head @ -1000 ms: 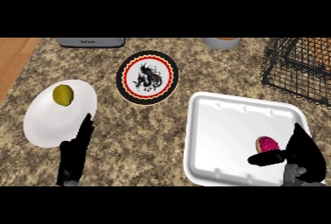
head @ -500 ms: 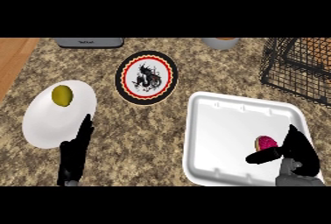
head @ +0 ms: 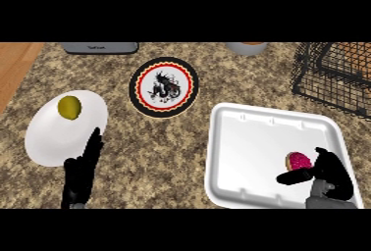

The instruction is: Pick the cupcake from the tray and place it in the tiered basket

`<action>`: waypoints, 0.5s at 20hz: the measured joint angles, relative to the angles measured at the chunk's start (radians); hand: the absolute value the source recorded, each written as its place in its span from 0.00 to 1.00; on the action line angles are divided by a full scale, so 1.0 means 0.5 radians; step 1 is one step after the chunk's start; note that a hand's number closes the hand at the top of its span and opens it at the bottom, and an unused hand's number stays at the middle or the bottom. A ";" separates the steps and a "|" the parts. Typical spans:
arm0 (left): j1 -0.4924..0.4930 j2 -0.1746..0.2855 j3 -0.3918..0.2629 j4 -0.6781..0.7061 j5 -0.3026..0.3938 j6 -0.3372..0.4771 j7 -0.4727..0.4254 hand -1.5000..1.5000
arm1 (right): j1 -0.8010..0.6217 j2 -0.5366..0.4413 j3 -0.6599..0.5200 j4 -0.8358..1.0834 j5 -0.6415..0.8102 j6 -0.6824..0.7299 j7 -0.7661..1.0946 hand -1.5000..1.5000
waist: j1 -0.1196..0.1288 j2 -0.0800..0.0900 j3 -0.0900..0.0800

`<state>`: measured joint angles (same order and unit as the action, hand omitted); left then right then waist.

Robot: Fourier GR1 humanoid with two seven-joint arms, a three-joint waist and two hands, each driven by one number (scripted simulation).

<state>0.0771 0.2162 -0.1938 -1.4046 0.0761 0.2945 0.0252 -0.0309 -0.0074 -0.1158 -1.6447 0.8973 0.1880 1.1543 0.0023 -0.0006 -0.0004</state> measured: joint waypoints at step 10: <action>0.018 -0.058 0.035 0.003 -0.051 -0.038 -0.016 0.50 | -0.049 -0.037 0.018 0.237 0.126 -0.061 -0.159 1.00 | 0.001 -0.006 -0.009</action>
<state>0.0861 0.1874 -0.1765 -1.4032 0.0504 0.2753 0.0174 -0.0554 -0.0259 -0.1065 -1.5263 0.9604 0.1573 1.0749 0.0027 -0.0034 -0.0049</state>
